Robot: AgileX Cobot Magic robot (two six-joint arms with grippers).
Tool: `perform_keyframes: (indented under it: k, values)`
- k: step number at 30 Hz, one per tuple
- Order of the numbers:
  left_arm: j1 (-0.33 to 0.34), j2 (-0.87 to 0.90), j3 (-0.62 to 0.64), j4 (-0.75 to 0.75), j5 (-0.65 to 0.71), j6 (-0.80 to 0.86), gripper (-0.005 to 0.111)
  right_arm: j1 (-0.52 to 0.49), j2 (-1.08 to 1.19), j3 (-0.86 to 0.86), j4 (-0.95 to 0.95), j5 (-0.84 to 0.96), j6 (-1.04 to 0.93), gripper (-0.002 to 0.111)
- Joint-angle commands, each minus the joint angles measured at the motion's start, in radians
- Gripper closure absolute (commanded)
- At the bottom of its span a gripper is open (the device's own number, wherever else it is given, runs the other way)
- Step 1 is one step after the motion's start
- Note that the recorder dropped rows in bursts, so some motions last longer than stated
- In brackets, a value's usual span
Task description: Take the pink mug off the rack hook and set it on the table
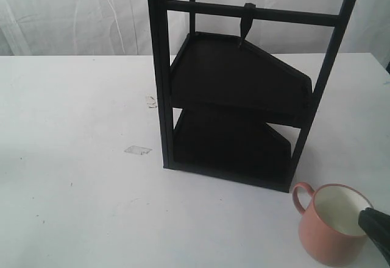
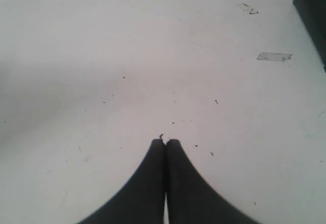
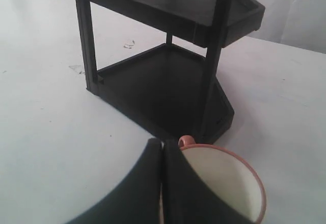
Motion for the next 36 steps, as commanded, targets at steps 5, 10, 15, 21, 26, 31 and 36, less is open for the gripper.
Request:
perform_keyframes:
  k: [5, 10, 15, 21, 26, 31, 36]
  values:
    - [0.002, -0.005, 0.004, -0.011, 0.003, -0.001, 0.107, -0.006, -0.044, 0.005, -0.027, -0.003, 0.006, 0.108]
    - [0.002, -0.005, 0.004, -0.011, 0.003, -0.001, 0.107, -0.120, -0.044, 0.005, -0.057, -0.003, 0.006, 0.108]
    - [0.002, -0.005, 0.004, -0.011, 0.003, -0.001, 0.107, -0.197, -0.044, 0.005, -0.061, -0.002, 0.022, 0.108]
    - [0.002, -0.005, 0.004, -0.011, 0.003, -0.001, 0.107, -0.220, -0.044, 0.005, -0.140, 0.019, 0.187, 0.108]
    - [0.002, -0.005, 0.004, -0.011, 0.003, -0.001, 0.107, -0.220, -0.046, 0.005, -0.151, 0.018, 0.187, 0.108]
    - [0.002, -0.005, 0.004, -0.011, 0.003, -0.001, 0.107, -0.220, -0.046, 0.005, -0.151, 0.018, 0.187, 0.108]
    - [0.002, -0.005, 0.004, -0.011, 0.003, -0.001, 0.107, -0.220, -0.046, 0.005, -0.151, 0.018, 0.187, 0.108]
